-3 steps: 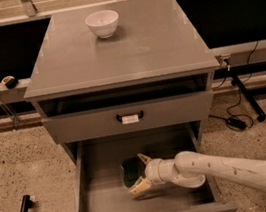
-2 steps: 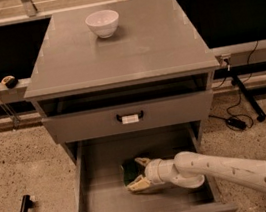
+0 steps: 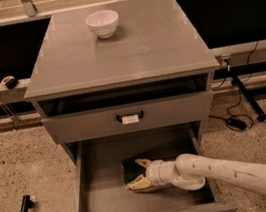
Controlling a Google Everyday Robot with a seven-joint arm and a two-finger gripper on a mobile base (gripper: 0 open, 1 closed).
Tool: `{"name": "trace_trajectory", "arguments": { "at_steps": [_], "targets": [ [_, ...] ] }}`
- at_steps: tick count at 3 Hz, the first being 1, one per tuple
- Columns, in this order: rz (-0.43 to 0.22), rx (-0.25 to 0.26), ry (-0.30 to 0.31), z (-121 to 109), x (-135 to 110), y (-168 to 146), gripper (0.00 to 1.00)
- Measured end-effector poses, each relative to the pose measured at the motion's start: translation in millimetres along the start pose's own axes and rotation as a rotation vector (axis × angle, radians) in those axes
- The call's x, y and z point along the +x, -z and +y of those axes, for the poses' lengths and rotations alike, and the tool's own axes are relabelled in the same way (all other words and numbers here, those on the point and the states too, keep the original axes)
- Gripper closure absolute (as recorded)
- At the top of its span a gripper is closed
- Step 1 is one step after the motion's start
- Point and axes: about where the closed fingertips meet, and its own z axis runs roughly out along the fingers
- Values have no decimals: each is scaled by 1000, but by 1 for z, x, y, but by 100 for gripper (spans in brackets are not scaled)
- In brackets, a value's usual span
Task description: Pick sponge from middle drawer and place on counter
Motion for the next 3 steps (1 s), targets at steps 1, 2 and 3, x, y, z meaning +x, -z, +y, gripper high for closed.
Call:
{"name": "trace_trajectory", "arguments": {
  "at_steps": [1,2,3],
  "targets": [
    [-145,18,35,-6,-12,13,95],
    [-387,19,156,11,-64,65,100],
    [-520,15,268,41,-106,130,100]
  ]
}}
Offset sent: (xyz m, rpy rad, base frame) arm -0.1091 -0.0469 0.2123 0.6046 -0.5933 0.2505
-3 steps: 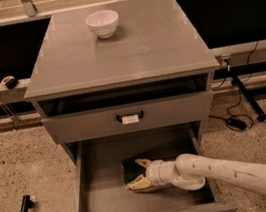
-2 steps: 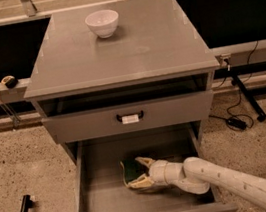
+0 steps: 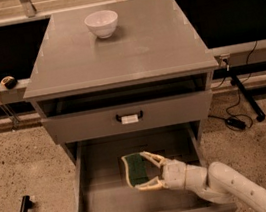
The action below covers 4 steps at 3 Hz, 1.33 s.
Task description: Pick sponge from middle drawer and place on counter
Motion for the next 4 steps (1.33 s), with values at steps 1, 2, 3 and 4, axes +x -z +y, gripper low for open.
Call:
{"name": "trace_trajectory", "arguments": {
  "at_steps": [1,2,3,4],
  "targets": [
    [5,-52,96,24,-65,19,100],
    [65,-109,108,16,-108,38,100],
    [148,-161,69,-20,-154,61,100],
    [228,-202,35,-79,-204,88,100]
  ]
}}
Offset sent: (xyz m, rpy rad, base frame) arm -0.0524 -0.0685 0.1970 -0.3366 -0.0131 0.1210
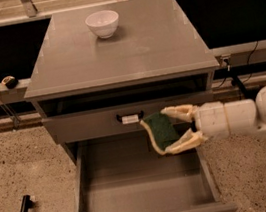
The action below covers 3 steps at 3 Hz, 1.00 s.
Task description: Pick sponge from middle drawer and place on counter
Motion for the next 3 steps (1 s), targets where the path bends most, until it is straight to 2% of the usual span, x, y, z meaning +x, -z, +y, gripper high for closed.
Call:
{"name": "trace_trajectory", "arguments": {
  "at_steps": [1,2,3],
  "targets": [
    [-4,-13,-4,-23,-19,31,100],
    [3,-14,0,-26,-24,31,100],
    [106,-10,24,-58,-56,40,100]
  ]
}}
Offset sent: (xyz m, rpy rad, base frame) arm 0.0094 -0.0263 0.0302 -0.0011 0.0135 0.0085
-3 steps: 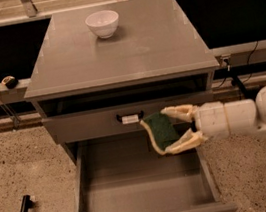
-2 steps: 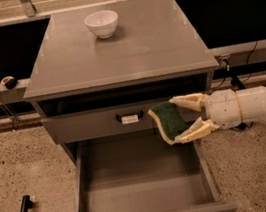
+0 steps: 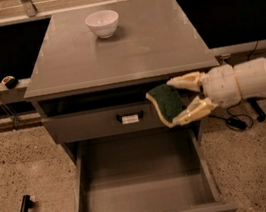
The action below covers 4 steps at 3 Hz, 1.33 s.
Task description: Pick sponge from middle drawer and place on counter
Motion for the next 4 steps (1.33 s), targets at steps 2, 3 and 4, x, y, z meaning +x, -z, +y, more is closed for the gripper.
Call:
{"name": "trace_trajectory", "arguments": {
  "at_steps": [2,3,4],
  "targets": [
    [211,0,-72,-106,-32,1,100],
    [233,13,-175,-156,-21,-16,100],
    [227,111,-247,-209,-14,-15,99]
  ]
}}
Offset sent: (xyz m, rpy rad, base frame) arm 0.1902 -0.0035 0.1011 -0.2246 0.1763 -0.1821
